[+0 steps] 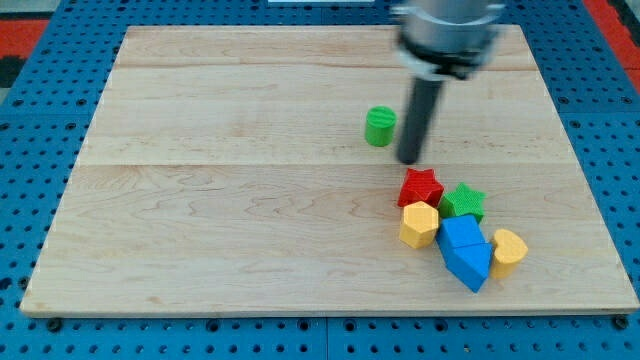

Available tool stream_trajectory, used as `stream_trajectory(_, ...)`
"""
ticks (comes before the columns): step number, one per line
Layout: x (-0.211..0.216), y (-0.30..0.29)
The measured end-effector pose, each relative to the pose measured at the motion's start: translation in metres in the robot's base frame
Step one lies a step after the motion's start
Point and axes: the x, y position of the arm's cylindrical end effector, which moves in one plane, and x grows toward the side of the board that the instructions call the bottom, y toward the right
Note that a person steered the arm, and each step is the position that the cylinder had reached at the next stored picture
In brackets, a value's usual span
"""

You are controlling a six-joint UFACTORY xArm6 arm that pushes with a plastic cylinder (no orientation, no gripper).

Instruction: Push the red star into the red circle

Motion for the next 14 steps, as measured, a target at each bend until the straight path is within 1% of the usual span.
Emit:
stream_trajectory(1,0.007,-0.073)
stream_trajectory(2,0.073,-0.070)
stream_trajectory(3,0.079,-0.017)
stream_trajectory(4,0.078,0.020)
stream_trajectory(5,0.066,0.067)
stream_trajectory(6,0.028,0.093)
stream_trajectory(8,-0.055,0.113)
stream_trajectory(10,-0.060,0.140)
stream_trajectory(11,-0.075,0.153)
stream_trajectory(12,-0.103,0.162)
stream_trajectory(13,-0.095,0.183)
stream_trajectory(14,-0.099,0.189)
